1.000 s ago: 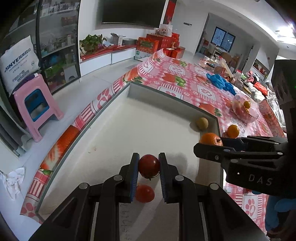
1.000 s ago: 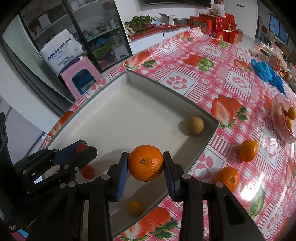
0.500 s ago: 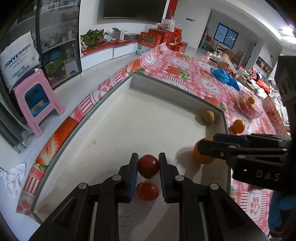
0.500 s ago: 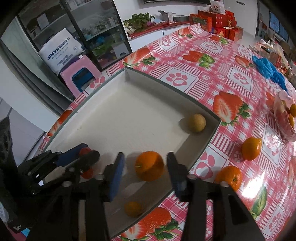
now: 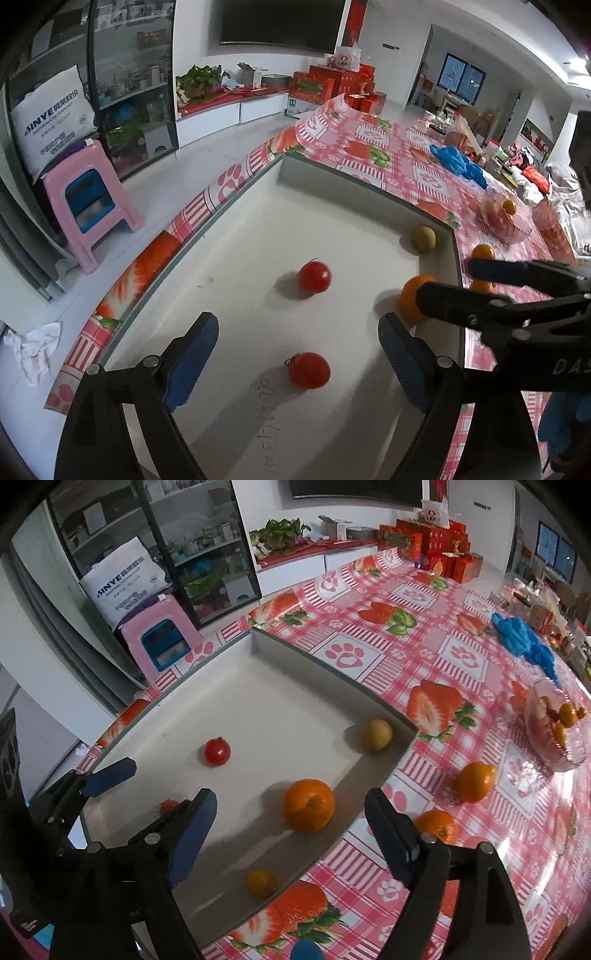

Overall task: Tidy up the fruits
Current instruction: 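Open both grippers over the tray, dropping the tomato and mandarin, then move both grippers back over the remaining fruits on the tablecloth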

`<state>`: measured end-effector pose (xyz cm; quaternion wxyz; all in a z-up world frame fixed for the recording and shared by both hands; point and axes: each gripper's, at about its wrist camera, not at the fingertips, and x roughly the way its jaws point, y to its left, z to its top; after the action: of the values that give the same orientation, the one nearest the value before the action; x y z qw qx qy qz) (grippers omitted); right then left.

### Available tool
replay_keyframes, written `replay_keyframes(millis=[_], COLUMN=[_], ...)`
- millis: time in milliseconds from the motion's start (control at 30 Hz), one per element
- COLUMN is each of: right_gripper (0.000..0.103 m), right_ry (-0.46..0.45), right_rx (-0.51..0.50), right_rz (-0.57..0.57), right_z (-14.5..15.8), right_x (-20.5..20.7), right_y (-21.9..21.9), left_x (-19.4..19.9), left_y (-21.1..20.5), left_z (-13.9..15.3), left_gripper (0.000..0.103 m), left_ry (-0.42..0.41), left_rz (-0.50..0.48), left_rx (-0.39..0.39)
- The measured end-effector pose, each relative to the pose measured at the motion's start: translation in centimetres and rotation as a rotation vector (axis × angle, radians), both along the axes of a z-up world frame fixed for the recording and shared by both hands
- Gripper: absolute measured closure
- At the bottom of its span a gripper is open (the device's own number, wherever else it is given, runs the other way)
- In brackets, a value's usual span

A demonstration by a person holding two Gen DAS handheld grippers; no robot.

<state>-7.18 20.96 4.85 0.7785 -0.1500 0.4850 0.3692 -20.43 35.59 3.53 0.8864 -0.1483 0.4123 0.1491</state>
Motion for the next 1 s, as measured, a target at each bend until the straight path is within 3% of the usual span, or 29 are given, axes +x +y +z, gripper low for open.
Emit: replay_keyframes(millis=[133,567,1000], right_gripper=[0.000,0.000,0.000], right_ry=[-0.032,-0.007,0.049], right_rx=[0.008,0.063,0.091], right_rz=[-0.016,-0.135,-0.360], right_z=[0.6,1.0,-1.5], right_x=[0.0,1.7,4.3], right_y=[-1.1,-7.3,-18.7], left_x=[-0.2,0.1,2.4], left_y=[-0.7,-4.0,-11.3], left_z=[0.1,2.5,4.4], left_gripper=[0.014,0.014,0.014], left_ry=[0.011,0.007,0.026], left_rz=[-0.010,-0.064,-0.202], left_rx=[0.010,0.075,0.137])
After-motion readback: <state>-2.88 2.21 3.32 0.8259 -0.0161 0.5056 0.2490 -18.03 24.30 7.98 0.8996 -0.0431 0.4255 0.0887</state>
